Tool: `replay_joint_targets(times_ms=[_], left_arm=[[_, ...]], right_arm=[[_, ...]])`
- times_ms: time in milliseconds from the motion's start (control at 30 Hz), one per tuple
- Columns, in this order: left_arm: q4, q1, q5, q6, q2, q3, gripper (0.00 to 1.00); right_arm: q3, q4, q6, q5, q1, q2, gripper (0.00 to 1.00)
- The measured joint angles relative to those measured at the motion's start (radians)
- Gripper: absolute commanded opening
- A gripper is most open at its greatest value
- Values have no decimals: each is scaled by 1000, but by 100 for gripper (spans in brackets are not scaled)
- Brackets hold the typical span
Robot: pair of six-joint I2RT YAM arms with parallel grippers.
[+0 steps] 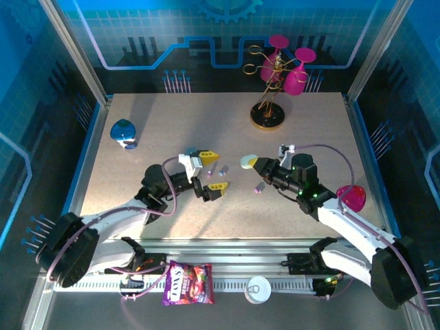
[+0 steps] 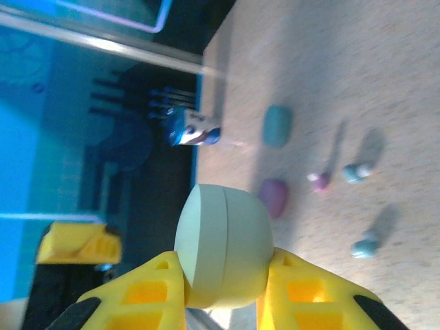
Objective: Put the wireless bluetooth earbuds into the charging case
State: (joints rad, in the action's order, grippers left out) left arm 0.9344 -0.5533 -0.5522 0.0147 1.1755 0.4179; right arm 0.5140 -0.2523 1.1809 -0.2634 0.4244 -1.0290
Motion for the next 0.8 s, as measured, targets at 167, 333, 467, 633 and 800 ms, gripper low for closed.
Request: replay_joint_targets(times_ms=[167,333,467,633,800], left_arm=[[-285,-27,105,128,-69,26,99],[-401,-48,169,180,-66,36,99],[-435,-59,201,198,-55,40,99],[-444,-60,227,198,-55,44,99],[-470,-60,261,194,-52,57,99]], right_arm=[[10,28,-100,48,-91,-127,18],[82,18,-181,65,-148,-357,18],[174,-25,-224,58,-193,-534,18],[307,-66,-247,28,-229,-716,21],[403,-85,-251,-27,-259,-861,28]])
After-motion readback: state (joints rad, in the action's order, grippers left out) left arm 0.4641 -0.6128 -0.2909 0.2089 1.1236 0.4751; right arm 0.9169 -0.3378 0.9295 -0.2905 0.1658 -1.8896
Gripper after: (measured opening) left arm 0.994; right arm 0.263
